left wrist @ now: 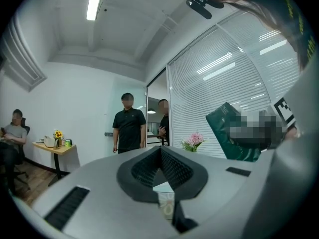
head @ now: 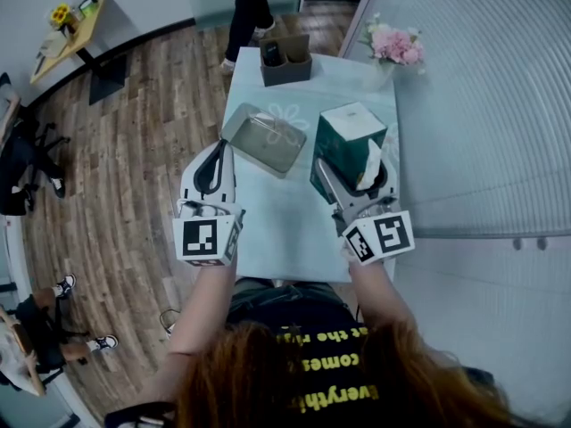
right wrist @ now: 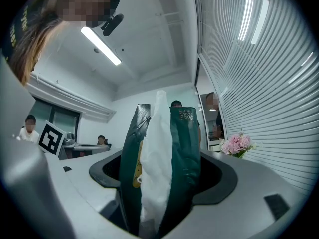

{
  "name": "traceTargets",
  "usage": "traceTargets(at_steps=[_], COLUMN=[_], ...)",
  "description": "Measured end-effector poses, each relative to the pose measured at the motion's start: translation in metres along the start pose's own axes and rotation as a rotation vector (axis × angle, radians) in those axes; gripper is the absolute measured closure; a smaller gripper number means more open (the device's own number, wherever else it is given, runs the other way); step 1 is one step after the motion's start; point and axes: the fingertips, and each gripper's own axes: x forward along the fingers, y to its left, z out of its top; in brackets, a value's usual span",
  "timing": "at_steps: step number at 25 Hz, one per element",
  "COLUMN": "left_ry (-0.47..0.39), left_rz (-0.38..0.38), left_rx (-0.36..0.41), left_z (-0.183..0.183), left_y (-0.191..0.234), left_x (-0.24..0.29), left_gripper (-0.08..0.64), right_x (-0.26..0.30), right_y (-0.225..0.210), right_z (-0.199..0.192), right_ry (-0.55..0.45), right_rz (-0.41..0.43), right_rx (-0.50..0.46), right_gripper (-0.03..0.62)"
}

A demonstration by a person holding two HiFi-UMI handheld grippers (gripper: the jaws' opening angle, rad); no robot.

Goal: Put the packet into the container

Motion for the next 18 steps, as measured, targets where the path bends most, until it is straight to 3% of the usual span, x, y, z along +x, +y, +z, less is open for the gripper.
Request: traceTargets(at_steps=[9, 18], left_ry=[-0.006, -0.006], left_rz=[-0.01, -0.022], left_rx=[0.0, 0.006], left_z=[0.002, -0.005], left_y=[0.023, 0.035], left_x=[0.011, 0.011], left_gripper=[0.558, 0.558], right_x=[0.033, 0.075], right_y=[0.011, 0.024], right_z=[-0.004, -0.043], right_ry=[0.034, 0.16], right_rz=[0.031, 0.164], right_rx=[-0.046, -0.109], right_gripper=[0.201, 0.201])
